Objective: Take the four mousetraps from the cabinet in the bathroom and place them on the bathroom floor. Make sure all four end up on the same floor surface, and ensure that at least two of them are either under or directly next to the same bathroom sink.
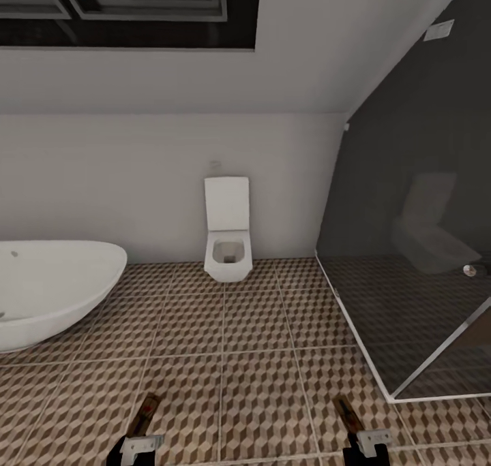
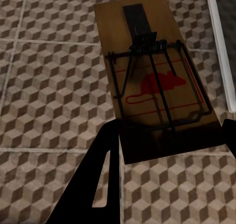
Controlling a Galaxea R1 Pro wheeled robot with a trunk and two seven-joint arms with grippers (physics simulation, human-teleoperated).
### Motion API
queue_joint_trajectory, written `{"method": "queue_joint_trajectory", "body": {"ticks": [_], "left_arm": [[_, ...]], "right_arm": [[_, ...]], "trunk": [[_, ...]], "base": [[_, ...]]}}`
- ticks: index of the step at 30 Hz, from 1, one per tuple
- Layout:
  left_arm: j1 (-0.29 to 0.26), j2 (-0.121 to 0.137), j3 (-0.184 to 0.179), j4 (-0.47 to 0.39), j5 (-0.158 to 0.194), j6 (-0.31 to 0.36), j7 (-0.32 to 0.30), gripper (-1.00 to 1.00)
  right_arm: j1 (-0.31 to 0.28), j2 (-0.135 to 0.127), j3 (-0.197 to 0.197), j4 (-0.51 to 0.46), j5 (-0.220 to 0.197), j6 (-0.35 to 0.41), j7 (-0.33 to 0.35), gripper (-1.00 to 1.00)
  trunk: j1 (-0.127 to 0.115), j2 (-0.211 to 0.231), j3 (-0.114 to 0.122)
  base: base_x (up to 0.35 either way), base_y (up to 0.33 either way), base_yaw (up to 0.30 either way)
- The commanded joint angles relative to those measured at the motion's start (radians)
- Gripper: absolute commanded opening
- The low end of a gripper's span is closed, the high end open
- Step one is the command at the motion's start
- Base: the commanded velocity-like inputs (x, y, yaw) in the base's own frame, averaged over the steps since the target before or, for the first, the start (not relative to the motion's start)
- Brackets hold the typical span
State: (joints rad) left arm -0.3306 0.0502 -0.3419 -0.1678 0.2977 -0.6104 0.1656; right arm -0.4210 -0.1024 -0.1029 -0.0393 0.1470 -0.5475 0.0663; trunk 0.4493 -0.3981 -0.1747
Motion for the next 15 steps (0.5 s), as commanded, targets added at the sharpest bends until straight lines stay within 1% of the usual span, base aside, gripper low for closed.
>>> {"method": "queue_joint_trajectory", "body": {"ticks": [1, 15], "left_arm": [[-0.001, 0.0, -0.009, 0.0, 0.003, -0.002, 0.011, -1.0], [-0.001, 0.0, -0.009, 0.0, 0.003, -0.002, 0.011, -1.0]], "right_arm": [[-0.001, 0.0, -0.009, 0.001, 0.005, -0.004, 0.007, -1.0], [-0.001, 0.0, -0.009, 0.001, 0.005, -0.005, 0.006, -1.0]], "trunk": [[0.001, -0.002, -0.002], [0.001, -0.002, -0.002]], "base": [[0.046, 0.041, 0.0], [0.005, 0.004, 0.0]]}}
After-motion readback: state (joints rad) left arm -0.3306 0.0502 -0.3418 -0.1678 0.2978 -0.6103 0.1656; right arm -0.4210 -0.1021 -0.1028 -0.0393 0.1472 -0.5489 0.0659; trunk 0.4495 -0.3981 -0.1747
